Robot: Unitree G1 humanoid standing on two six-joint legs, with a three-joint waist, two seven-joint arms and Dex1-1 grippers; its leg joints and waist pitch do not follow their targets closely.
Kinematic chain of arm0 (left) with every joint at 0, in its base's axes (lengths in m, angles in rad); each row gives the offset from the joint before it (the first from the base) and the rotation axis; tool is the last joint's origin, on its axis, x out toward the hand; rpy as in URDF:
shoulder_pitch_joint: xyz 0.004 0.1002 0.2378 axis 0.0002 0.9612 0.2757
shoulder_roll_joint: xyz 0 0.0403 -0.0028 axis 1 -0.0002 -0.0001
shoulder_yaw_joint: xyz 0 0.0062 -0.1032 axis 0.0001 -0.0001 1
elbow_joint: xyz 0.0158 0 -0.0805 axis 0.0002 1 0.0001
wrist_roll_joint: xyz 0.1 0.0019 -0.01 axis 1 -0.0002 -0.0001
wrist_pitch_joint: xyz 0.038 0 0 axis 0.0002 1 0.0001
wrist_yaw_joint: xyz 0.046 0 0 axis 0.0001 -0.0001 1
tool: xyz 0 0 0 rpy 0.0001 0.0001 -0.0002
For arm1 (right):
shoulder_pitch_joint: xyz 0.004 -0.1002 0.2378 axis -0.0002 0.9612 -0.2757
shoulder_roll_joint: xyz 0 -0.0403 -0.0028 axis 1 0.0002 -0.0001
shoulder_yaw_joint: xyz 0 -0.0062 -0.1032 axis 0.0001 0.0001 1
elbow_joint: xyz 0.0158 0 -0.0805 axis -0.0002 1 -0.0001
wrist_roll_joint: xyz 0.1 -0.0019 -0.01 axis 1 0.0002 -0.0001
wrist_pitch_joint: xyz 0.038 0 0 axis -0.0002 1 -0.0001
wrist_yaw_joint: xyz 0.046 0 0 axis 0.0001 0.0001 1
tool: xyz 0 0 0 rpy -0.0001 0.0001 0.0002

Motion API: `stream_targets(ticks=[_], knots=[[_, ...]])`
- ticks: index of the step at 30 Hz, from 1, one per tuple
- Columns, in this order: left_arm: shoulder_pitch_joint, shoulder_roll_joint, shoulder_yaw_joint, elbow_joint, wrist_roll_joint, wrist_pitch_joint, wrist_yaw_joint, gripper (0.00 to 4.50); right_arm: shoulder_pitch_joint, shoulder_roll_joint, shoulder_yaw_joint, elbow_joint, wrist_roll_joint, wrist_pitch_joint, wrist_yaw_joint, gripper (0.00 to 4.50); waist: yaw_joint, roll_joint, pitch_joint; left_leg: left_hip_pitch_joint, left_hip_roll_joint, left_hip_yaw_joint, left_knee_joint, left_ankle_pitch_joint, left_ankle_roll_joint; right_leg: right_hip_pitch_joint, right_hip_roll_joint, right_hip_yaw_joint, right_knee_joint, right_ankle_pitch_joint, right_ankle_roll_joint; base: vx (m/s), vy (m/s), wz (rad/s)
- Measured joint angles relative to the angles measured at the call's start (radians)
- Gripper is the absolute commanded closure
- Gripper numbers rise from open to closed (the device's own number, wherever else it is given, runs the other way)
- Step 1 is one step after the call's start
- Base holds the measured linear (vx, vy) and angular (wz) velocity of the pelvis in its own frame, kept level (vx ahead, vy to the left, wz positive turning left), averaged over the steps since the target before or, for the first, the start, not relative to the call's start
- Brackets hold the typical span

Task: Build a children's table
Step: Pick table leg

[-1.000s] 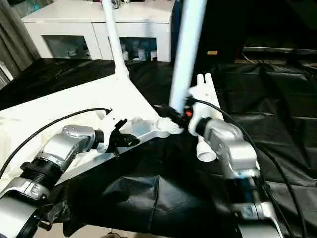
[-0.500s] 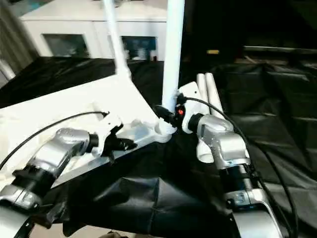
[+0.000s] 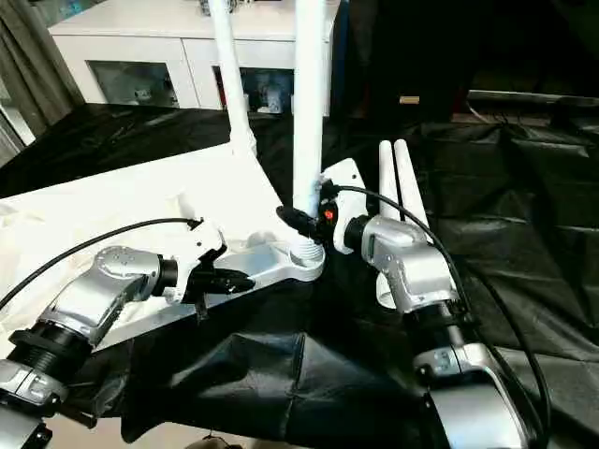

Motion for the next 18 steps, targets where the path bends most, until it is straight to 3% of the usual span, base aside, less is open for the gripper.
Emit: stream_targets(ticks=[15, 18], knots=[[-0.001, 0.0, 0.001, 0.004, 0.002, -0.009, -0.004, 4.5, -0.006, -0.007, 0.016, 0.02, -0.018, 0.018, 0.024, 2.59, 0.001, -0.004, 0.001, 0.0, 0.0, 0.0, 0.0, 0.0, 0.0, 0.0, 0.0, 0.0, 0.0, 0.0, 0.0, 0.0, 0.0, 0.0], [-0.001, 0.0, 0.004, 0.004, 0.004, -0.009, -0.004, 4.5, -0.003, 0.006, -0.016, 0.04, 0.001, 0.014, 0.022, 2.59, 0.001, -0.004, 0.001, 0.0, 0.0, 0.0, 0.0, 0.0, 0.0, 0.0, 0.0, 0.0, 0.0, 0.0, -0.001, 0.0, 0.0, 0.0]])
